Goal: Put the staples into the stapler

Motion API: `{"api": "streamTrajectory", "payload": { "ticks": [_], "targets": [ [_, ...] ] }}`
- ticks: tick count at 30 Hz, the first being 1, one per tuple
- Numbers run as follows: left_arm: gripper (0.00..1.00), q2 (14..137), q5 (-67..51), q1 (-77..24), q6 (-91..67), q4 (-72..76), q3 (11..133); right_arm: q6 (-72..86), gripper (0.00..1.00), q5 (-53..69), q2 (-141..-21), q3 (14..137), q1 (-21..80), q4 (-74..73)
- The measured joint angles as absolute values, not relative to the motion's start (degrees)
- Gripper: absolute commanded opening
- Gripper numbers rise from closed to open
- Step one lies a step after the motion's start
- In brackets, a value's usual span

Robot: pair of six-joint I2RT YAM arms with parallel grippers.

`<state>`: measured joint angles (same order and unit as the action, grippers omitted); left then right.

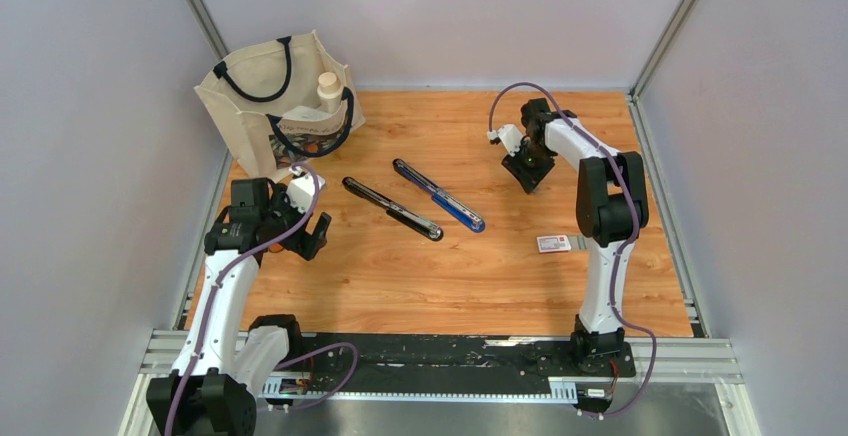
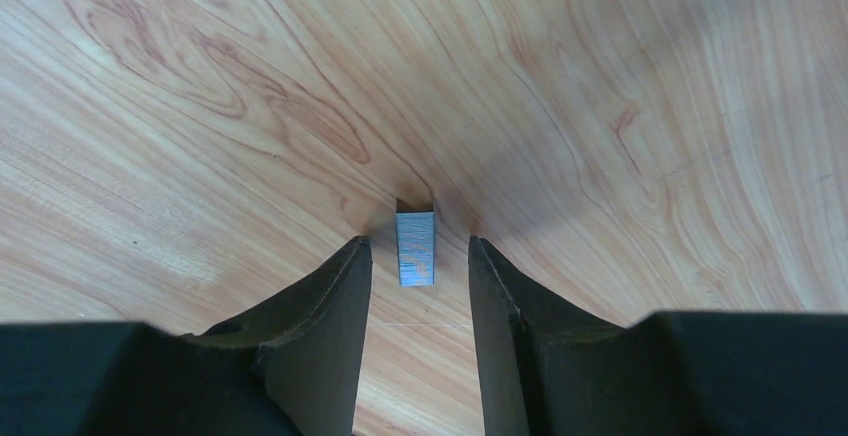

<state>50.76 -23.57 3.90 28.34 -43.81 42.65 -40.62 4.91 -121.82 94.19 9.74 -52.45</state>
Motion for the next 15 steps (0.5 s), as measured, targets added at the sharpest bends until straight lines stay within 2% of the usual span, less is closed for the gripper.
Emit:
{"api": "streamTrajectory", "payload": {
  "ticks": [12, 15],
  "targets": [
    [0.94, 50.92, -23.53, 3.9, 28.69, -43.81, 42.65, -40.53, 0.34, 5.72, -122.74, 95.11, 9.96, -52.6],
    [0.94, 50.92, -23.51, 3.9, 28.71, -43.81, 42.65, -40.53, 0.3, 5.93, -122.8, 95.11, 10.07, -52.66]
  ]
}}
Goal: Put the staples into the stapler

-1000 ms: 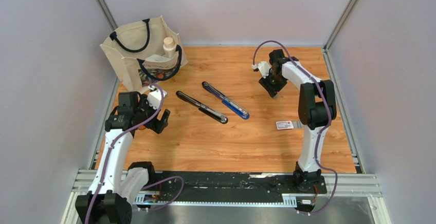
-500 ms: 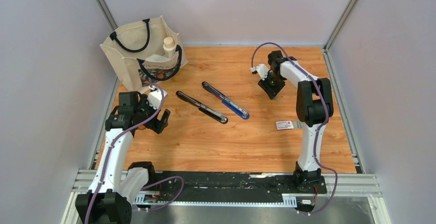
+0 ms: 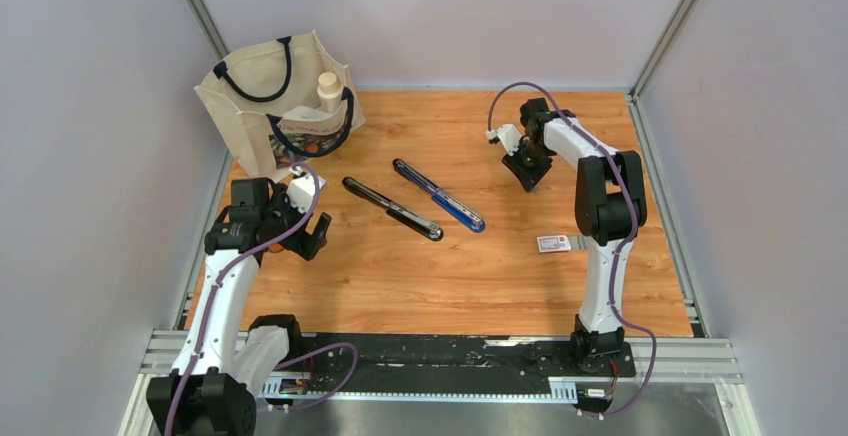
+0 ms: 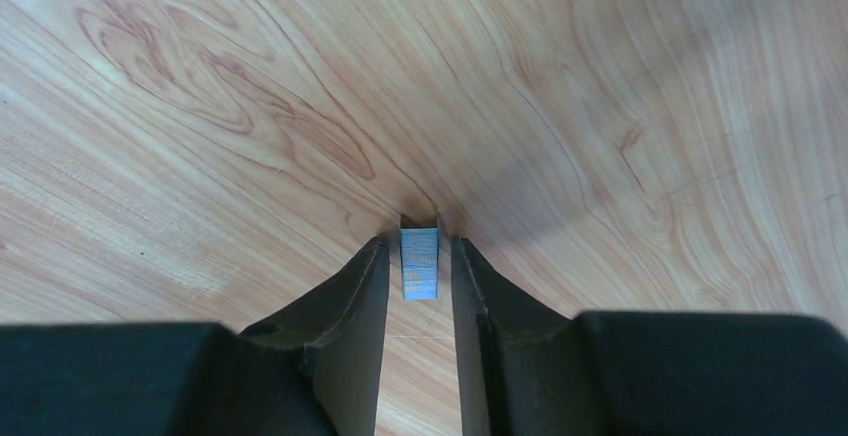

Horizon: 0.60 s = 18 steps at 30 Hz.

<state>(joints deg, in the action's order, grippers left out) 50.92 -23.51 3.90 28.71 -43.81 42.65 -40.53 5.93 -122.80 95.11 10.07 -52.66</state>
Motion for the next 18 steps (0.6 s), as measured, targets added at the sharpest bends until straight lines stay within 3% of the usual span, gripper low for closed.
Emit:
{"api": "streamTrajectory", "payload": {
  "ticks": [5, 18],
  "targets": [
    [0.94, 50.92, -23.51, 3.9, 28.73, -43.81, 42.65, -40.38, 0.23, 6.13, -122.83, 95.11, 10.11, -52.73],
    [0.94, 50.92, -23.53, 3.9, 28.75, -43.81, 42.65, -40.07, 0.19, 6.55, -122.83, 95.09, 10.22, -52.64]
  ]
}}
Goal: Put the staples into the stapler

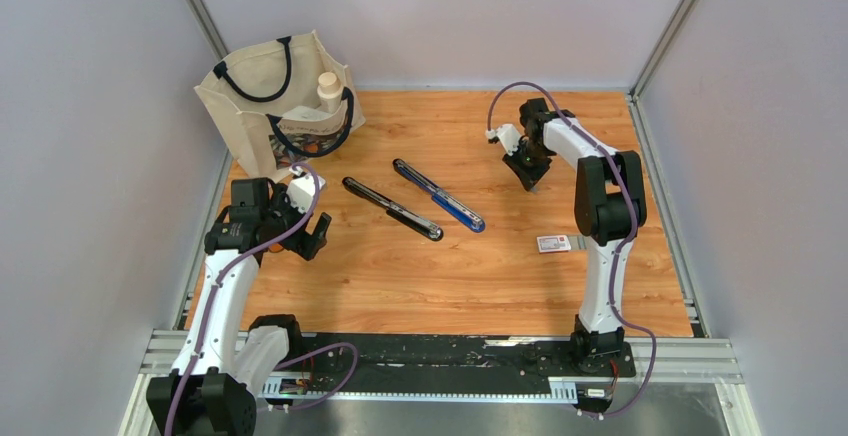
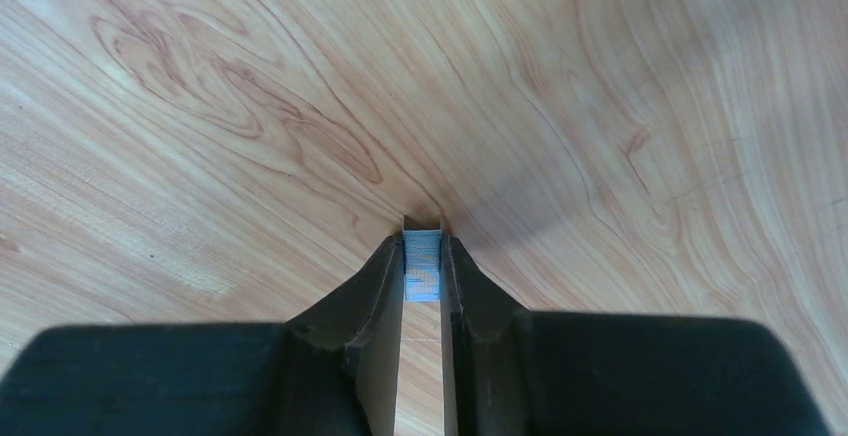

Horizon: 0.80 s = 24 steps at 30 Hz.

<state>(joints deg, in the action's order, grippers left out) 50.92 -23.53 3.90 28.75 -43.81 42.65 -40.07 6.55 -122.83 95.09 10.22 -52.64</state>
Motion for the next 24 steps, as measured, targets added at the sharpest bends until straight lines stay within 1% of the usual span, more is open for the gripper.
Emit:
{"api": "streamTrajectory", "payload": {
  "ticks": [11, 18, 24],
  "targets": [
    [0.94, 50.92, -23.51, 3.9, 28.77, -43.81, 42.65, -36.49, 0.18, 8.1, -120.73, 94.28, 10.24, -52.03],
    [0.94, 51.0, -23.53, 3.9, 28.77, -43.81, 42.65, -30.59, 0.21, 9.58, -110.87, 91.33, 11.86, -50.5],
    [0.94, 51.0, -23.49, 3.9, 28.77, -43.79, 42.65, -23.73, 0.2, 10.15, -103.07, 87.72, 18.15, -47.97]
  ]
}}
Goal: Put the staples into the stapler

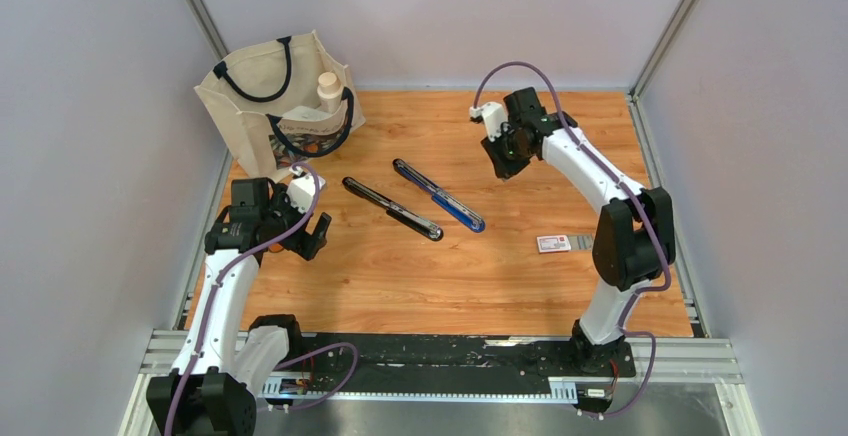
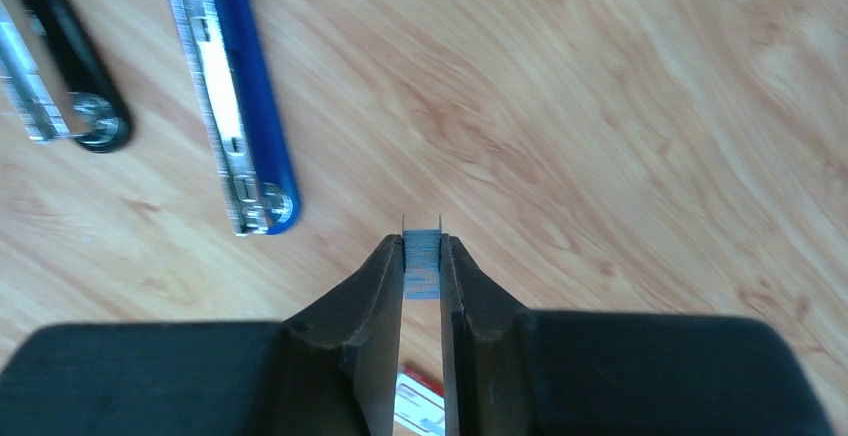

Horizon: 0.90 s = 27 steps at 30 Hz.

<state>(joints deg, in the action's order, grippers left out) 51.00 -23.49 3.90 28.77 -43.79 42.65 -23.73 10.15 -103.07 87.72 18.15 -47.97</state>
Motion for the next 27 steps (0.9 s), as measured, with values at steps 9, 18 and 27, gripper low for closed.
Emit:
{"api": "streamTrajectory", "payload": {
  "ticks": [9, 18, 27],
  "targets": [
    [0.94, 51.0, -23.46, 3.9, 28.77, -43.81, 42.65, -15.27, 0.2, 10.57, -101.91, 82.37, 28.53, -42.57],
    [0.94, 51.0, -23.46, 3.9, 28.77, -43.79, 42.65, -13.17, 0.2, 10.46, -102.72, 80.38, 32.45, -39.07],
    [0.94, 51.0, -23.44, 3.9, 28.8, -43.79, 42.65, -13.23, 0.2, 10.52, -105.19, 77.8, 32.42, -38.3]
  ]
}}
